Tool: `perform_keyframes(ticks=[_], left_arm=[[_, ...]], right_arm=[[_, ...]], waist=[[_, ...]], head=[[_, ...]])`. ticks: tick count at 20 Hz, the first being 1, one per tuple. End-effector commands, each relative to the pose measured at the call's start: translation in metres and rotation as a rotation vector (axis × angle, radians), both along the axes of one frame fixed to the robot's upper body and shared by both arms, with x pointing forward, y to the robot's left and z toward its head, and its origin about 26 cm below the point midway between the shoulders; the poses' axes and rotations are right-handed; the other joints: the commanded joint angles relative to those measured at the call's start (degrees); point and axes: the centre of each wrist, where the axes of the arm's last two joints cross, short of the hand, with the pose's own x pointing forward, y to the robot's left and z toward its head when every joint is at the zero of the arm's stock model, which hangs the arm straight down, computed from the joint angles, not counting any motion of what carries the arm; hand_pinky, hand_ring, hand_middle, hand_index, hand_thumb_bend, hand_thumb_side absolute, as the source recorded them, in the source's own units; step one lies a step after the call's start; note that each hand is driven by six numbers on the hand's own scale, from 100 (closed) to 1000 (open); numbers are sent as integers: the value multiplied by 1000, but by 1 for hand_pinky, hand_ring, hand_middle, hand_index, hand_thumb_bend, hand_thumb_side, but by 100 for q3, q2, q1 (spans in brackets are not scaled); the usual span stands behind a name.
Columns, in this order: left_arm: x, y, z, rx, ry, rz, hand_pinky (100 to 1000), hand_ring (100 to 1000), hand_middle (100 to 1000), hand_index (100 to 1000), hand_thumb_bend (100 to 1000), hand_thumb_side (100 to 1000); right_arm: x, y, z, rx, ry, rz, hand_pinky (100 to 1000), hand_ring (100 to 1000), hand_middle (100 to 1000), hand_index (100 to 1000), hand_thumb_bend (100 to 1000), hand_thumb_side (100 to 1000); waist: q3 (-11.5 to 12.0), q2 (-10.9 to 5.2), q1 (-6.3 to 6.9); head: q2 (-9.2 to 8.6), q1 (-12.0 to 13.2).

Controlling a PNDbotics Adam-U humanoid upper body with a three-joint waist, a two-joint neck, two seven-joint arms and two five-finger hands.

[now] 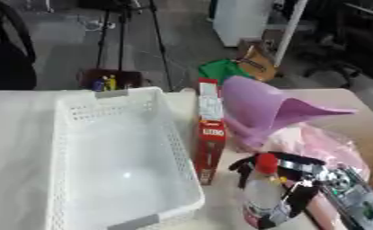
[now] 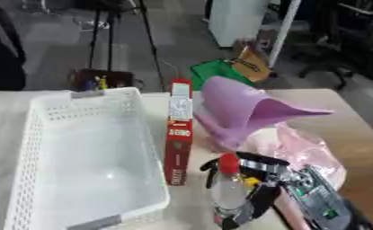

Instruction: Pick up objects on the table and place them in the box.

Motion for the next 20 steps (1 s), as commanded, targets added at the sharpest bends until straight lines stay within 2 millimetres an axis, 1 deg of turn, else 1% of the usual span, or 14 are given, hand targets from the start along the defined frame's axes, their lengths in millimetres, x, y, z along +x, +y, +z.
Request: perform_keyframes(ticks=[1,10,18,20], left_arm=[[-4,3,8,24,-26,9,855,824,761,736,100,1000],[-4,3,8,26,-25,7,855,824,762,736,100,1000],[-4,4,8,29,-25,7,855,825,762,736,100,1000],[-4,4,8,29,-25,6,855,825,762,736,100,1000]], right_arm=[[-2,-8,23,-86,-98,117,912,931,533,660,718,119],[-4,-8,37,-56,-116,122,909,928,531,659,718,119],[-2,-13,27,-81,-81,91,897,929,526,659,720,122],[-2,-14,26,-84,-77,83,895,926,515,668,733,135]], waist=[[-4,-157,5],[-5,-161,7],[3,-133,8],[4,-127,6]], head=[[-74,-19],[-112,-17],[-117,-14],[-119,-16]])
